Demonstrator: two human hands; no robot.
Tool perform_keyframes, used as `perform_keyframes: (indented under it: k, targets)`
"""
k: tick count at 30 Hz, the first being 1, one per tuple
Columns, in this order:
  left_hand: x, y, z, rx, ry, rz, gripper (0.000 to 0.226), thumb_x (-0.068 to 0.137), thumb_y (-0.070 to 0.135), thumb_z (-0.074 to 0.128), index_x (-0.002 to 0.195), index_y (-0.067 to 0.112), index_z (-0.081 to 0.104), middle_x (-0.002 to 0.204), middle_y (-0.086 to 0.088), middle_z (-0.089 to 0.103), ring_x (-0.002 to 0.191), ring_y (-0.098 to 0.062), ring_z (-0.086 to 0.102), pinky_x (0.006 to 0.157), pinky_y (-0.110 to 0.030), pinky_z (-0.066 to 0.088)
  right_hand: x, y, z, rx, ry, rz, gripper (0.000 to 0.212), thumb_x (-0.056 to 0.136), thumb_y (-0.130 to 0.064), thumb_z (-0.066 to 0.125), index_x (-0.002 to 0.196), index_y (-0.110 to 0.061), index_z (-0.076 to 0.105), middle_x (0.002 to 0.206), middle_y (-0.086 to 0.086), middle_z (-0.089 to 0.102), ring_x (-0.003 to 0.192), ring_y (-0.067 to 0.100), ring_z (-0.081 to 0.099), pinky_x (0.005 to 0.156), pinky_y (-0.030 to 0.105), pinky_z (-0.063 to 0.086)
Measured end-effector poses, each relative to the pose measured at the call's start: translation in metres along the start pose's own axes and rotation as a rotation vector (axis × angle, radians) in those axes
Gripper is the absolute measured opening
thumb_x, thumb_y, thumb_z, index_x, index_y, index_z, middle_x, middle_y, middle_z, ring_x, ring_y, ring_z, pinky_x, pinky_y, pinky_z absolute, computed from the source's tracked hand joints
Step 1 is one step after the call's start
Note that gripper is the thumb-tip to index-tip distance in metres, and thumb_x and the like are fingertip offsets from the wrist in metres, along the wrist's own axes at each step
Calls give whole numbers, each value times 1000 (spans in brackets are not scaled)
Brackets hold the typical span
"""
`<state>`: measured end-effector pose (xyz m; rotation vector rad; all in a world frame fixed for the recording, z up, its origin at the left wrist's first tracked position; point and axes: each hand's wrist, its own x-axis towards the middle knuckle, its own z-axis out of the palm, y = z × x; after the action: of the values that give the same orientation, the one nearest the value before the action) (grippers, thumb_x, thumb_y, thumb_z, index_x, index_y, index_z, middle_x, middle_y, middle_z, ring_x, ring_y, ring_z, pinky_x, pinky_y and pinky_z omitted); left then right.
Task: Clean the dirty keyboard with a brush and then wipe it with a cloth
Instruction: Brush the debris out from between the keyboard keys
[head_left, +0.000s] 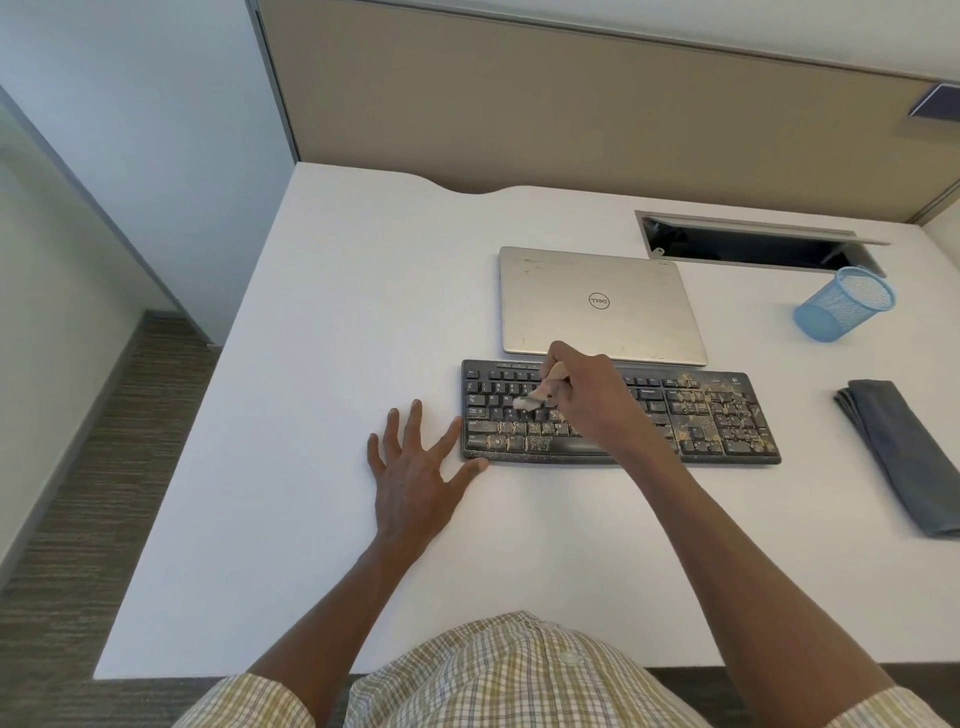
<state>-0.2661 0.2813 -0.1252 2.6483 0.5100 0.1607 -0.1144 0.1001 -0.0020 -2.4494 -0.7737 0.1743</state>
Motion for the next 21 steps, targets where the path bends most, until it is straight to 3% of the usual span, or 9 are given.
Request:
perform_keyframes:
  k: [4,9,16,21]
  targets:
    - [0,0,0,8,-6,0,72,87,84,30,148,48,45,169,-7,16,156,-32,4,123,-59,6,-1,8,-11,-106,-3,-13,25,86,10,51,90,-15,55,74,6,68,53,1,51,46,16,35]
    - [0,0,0,0,-8,0,72,87,85,31,148,48,45,169,-6,16,156,-32,3,123,-58,5,6,-9,-2,6,18,-59,21,86,9,50,89,-12,56,69,1,66,49,3,48,45,13,35]
    - [0,0,0,3,-15,6,70,88,82,34,148,48,44,169,-7,16,156,-33,3,122,-59,5,-2,2,-14,-147,-7,23,24,87,10,50,91,-13,57,71,1,62,54,-4,47,46,13,30]
    - [0,-1,0,5,-2,13,71,87,83,33,147,47,46,169,-8,17,156,-33,4,122,-58,5,4,-9,-5,-23,5,-32,21,86,10,51,89,-9,58,70,0,65,47,0,52,43,13,36]
